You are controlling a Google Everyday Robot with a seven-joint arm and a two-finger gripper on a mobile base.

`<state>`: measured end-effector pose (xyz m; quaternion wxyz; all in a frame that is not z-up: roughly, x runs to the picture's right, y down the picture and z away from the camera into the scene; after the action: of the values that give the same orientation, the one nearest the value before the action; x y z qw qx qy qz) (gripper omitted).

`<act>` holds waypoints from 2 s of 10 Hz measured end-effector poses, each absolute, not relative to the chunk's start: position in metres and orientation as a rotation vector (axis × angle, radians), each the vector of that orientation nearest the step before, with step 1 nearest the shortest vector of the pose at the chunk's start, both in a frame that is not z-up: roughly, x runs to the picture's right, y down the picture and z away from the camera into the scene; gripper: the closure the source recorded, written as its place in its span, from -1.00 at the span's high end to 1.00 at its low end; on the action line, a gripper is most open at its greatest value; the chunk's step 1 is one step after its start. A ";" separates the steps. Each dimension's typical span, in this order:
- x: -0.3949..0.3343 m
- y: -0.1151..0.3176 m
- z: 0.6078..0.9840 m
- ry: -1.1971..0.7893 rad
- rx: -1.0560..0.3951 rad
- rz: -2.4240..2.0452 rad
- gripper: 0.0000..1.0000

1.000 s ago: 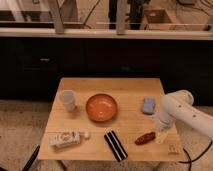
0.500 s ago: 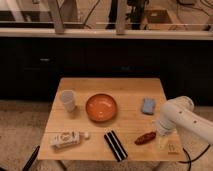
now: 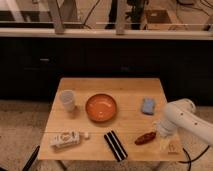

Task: Drag the pepper across the table

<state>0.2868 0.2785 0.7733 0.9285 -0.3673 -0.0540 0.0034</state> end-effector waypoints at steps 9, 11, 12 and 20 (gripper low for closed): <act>0.291 0.285 0.784 -0.106 -0.752 -0.012 -0.25; 0.289 0.285 0.786 -0.098 -0.756 -0.020 -0.64; 0.286 0.280 0.790 -0.092 -0.764 -0.030 -0.85; 0.278 0.275 0.802 -0.086 -0.776 -0.006 -1.00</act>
<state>0.2781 0.2751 0.8016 0.9248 -0.3780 -0.0418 -0.0031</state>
